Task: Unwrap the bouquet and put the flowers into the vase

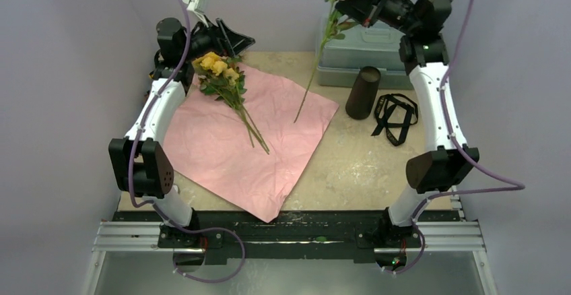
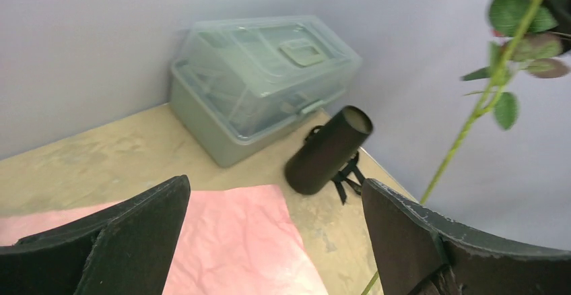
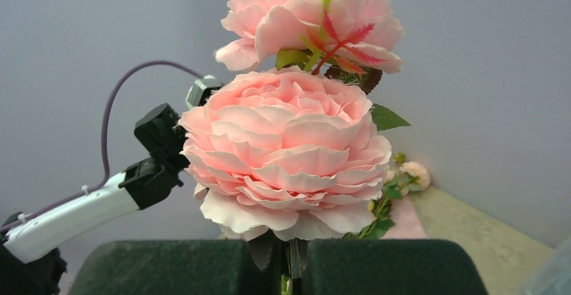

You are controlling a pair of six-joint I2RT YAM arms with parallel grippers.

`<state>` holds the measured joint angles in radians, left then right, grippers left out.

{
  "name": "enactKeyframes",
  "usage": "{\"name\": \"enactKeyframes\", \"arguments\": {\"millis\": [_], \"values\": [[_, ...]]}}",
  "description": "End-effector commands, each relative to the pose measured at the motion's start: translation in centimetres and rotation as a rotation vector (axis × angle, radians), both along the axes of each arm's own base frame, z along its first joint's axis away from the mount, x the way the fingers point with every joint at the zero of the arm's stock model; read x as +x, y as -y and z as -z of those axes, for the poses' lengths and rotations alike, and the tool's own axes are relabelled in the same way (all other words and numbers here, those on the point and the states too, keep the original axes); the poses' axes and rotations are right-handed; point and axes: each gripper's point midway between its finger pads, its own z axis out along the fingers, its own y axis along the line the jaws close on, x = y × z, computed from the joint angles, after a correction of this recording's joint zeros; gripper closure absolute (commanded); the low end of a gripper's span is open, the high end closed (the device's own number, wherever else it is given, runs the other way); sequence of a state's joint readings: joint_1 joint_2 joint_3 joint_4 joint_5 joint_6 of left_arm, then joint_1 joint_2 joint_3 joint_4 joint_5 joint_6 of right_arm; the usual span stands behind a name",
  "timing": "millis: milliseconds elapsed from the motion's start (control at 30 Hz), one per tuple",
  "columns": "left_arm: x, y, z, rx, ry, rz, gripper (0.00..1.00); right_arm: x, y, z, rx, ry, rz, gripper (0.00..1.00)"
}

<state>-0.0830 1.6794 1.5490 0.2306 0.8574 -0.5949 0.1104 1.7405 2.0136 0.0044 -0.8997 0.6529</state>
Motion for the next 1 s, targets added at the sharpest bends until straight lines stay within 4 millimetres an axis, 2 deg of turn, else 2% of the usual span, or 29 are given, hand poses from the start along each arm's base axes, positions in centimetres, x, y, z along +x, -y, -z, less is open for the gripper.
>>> {"name": "enactKeyframes", "arguments": {"millis": [0, 267, 533, 633, 767, 967], "values": [[0.1, -2.4, -3.2, 0.051, 0.085, -0.161, 0.0, -3.0, 4.7, -6.1, 0.02, 0.156, 0.112, 1.0], [1.6, -4.1, -2.3, 0.048, 0.026, -0.298, 0.0, -2.9, 14.2, -10.3, -0.035, 0.267, 0.398, 1.0], [2.4, -4.4, -2.4, 0.032, 0.011, -0.327, 0.0, -2.2, 22.3, -11.9, -0.11, 0.32, 0.681, 1.0], [2.4, -4.3, -2.3, 0.034, 0.011, -0.324, 0.0, -1.6, 23.8, -12.0, -0.141, 0.34, 0.744, 1.0], [2.6, -4.3, -2.1, 0.038, 0.009, -0.319, 0.0, -0.4, 24.6, -11.3, -0.159, 0.335, 0.759, 1.0], [2.9, -4.3, -1.4, 0.061, -0.003, -0.32, 0.0, 1.9, 25.6, -7.8, -0.162, 0.223, 0.76, 1.0]]}}
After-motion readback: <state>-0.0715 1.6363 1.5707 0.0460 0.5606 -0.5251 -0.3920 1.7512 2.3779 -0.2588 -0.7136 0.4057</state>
